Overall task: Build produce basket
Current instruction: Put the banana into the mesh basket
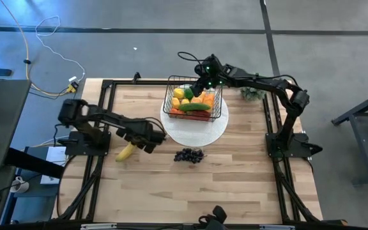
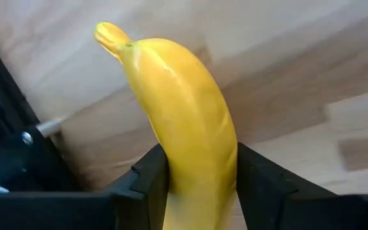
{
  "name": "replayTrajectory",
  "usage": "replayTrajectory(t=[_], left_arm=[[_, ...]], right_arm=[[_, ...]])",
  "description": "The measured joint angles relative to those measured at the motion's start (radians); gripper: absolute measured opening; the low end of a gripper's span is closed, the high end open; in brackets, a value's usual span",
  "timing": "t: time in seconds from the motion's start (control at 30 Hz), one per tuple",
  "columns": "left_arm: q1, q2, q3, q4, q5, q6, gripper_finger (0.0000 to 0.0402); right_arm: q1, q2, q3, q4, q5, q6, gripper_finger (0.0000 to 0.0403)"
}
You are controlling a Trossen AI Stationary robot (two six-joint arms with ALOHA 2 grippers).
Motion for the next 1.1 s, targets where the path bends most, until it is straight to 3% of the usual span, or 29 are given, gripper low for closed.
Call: replayTrajectory(t=[0.43,0.7,1.1], left_arm=[[0.111,-0.291,0.002,0.076,-0.089,0.160,0.0134],[0.199,-0.406,0.002,0.210,-0.111,0.349,0.0133],[0.333,-0.491,0.003,0.377,0.030,0.631,0.0133]], right_arm=[[-0.005,-0.038,0.000,-0.018,-0.004,0.113,0.0220],[-0.007,-0.097,0.000,-0.014,0.013,0.203,0.0220],[0.001,-0.173,0.000,-0.009,0.030,0.307,0.0220]])
